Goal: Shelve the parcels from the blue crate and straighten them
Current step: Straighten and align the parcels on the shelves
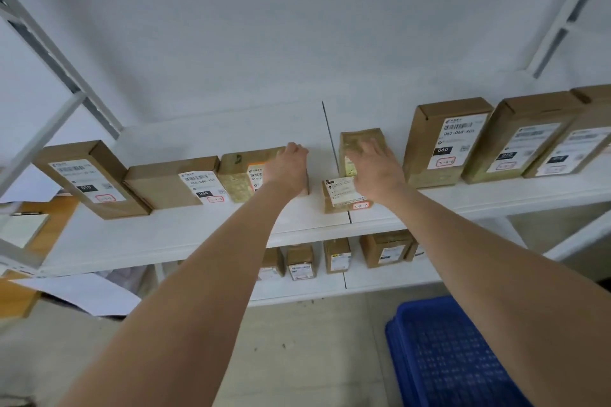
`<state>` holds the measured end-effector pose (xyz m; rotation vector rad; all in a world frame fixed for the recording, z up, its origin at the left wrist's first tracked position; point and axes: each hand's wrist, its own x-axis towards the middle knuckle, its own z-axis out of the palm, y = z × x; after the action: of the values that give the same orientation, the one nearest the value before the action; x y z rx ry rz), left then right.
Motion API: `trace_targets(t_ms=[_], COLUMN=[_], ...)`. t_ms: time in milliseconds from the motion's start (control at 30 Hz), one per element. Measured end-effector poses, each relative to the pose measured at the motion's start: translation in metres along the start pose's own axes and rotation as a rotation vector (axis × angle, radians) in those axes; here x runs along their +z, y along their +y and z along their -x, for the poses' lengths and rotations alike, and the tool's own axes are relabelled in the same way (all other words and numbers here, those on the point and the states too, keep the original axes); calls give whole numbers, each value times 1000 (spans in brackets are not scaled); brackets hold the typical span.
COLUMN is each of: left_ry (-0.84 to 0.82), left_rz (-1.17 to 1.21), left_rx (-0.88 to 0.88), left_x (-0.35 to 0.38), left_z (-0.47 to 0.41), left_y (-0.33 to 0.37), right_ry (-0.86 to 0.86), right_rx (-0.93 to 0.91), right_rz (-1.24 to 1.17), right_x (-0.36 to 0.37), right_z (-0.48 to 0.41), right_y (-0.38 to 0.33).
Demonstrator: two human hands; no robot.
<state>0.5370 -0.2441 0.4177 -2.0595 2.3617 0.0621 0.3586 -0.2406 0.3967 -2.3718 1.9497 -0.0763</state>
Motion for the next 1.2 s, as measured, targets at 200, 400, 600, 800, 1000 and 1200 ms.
trace_targets(t_ms=[200, 400, 600, 800, 1000, 1200], left_ry=[-9, 6, 7, -6, -71, -103], left_rz=[5, -13, -2, 7, -83, -264], left_rx=[-148, -215, -228, -216, -189, -49], left_x=[-14, -30, -40, -25, 3, 34], left_z=[4, 24, 45, 70, 66, 17], left_y=[-32, -41, 0, 76, 90, 92], right_ry=[-72, 29, 40, -2, 12, -36], right_rx=[14, -24, -60, -116, -150, -114], right_rz=[26, 10, -80, -140, -101, -36], right_x=[1, -17, -38, -44, -44, -24], right_z=[8, 12, 35, 56, 47, -3], right_y=[-13, -13, 17, 58, 60, 48])
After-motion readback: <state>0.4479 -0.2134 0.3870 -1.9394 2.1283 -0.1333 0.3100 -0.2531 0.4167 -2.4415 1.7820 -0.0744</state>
